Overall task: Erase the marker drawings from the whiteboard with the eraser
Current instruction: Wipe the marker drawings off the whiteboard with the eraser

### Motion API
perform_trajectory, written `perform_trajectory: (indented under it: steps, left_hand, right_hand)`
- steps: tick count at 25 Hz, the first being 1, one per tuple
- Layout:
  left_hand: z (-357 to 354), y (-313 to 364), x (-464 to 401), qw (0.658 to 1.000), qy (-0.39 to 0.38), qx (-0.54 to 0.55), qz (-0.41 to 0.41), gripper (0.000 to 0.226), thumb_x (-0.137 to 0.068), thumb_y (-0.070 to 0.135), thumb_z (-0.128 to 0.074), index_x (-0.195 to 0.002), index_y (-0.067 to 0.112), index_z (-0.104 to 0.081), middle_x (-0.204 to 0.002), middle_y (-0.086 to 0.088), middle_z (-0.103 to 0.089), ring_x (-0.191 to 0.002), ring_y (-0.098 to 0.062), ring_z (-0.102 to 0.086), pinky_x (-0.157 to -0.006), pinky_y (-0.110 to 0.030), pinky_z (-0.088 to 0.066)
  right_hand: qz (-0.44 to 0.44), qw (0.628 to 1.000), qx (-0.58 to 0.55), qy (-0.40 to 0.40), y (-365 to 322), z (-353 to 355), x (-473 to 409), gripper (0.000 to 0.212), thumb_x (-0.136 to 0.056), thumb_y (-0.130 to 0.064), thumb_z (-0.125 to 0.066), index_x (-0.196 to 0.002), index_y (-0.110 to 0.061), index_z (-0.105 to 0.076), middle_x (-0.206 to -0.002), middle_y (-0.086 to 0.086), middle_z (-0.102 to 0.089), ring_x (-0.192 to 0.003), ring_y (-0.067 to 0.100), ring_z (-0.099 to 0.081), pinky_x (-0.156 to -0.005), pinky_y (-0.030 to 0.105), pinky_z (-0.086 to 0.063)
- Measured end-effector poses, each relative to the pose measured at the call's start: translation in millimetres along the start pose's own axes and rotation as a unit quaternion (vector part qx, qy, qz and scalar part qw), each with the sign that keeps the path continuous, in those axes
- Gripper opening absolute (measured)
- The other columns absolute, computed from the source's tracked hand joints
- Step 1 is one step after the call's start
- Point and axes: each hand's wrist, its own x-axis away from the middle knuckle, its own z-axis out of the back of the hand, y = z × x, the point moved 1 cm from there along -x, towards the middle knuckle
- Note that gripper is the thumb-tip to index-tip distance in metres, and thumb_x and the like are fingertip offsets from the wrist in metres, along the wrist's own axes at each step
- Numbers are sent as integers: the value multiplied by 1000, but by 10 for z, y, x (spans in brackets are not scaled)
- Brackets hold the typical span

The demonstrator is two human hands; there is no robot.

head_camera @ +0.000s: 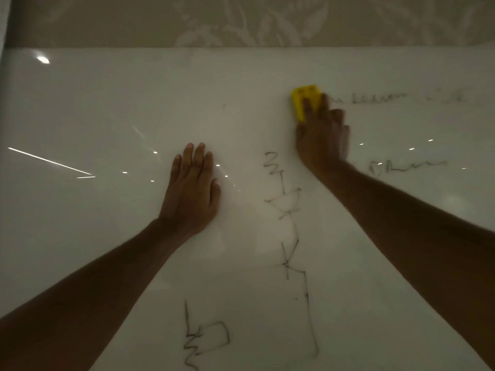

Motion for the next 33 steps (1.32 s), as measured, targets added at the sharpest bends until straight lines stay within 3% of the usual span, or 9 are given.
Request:
perform_trajectory:
  steps: [4, 9, 12, 14, 17, 19, 24, 29, 33]
  left_hand:
    - [-92, 165, -141, 1000, 11, 2, 24, 61, -100, 22, -33, -147, -16, -46, -157, -39, -41, -148, -58, -35, -121, -67, -27]
    - [-153, 284, -175, 996, 17, -4, 89, 64, -98, 22, -33, -145, -20, -45, -154, -43, -40, -145, -61, -36, -121, -66, -24]
    - [-150, 273, -150, 996, 5, -12, 91, 64, -98, 23, -35, -145, -19, -46, -153, -43, -42, -144, -61, -38, -120, -67, -26]
    - [-131, 268, -147, 996, -5, -19, 88, 63, -98, 23, -36, -145, -17, -47, -153, -43, -42, -144, -60, -39, -120, -66, -27]
    - [-91, 264, -153, 997, -15, -21, 76, 62, -99, 24, -35, -145, -16, -47, -156, -40, -41, -146, -59, -36, -120, -66, -27]
    - [-68, 284, -175, 998, -20, -16, 66, 62, -99, 24, -35, -145, -16, -47, -157, -39, -41, -147, -58, -36, -120, -65, -27]
    - [-81, 352, -302, 999, -13, -17, 34, 59, -98, 18, -35, -143, -17, -50, -153, -40, -45, -144, -60, -39, -117, -67, -30]
    - [-146, 443, -399, 1000, -7, -18, 20, 61, -97, 17, -33, -146, -16, -45, -157, -38, -41, -148, -57, -35, -121, -65, -28]
    - [-227, 461, -401, 1000, -1, -20, 16, 61, -98, 19, -33, -146, -16, -46, -156, -38, -42, -147, -56, -36, -121, -65, -28]
  right_hand:
    - [316, 948, 13, -46, -298, -34, 359, 56, -100, -33, -46, -155, -31, -35, -164, 11, -28, -128, 41, -46, -89, 51, -47]
    - [128, 990, 25, -47, -603, -6, -294, 53, -103, -28, -42, -155, -29, -30, -166, 10, -20, -132, 39, -39, -95, 50, -41]
    - [359, 930, 16, -79, -902, -72, -92, 52, -105, -34, -39, -155, -36, -27, -167, 8, -17, -134, 38, -38, -98, 52, -38]
    - [417, 905, 25, -84, -827, -107, -101, 52, -105, -35, -39, -155, -41, -25, -168, 6, -16, -134, 39, -39, -98, 53, -38]
    - [175, 983, 12, -43, -583, -93, -500, 56, -101, -22, -44, -153, -37, -30, -165, 7, -21, -130, 41, -41, -96, 54, -38]
    - [104, 994, 9, -44, -468, -64, -509, 54, -101, -23, -46, -153, -31, -32, -165, 9, -21, -130, 42, -41, -96, 53, -39]
    - [388, 921, 4, -42, -47, -40, 187, 55, -101, -36, -49, -154, -36, -34, -164, 7, -28, -120, 39, -51, -86, 50, -46]
    - [93, 995, 23, -11, 1066, 38, -317, 65, -99, -29, -50, -157, -40, -24, -166, 6, -22, -124, 45, -46, -94, 56, -43]
    - [-137, 990, -14, -11, 1464, 115, -425, 56, -102, -26, -45, -156, -32, -31, -164, 11, -24, -128, 46, -41, -98, 55, -41]
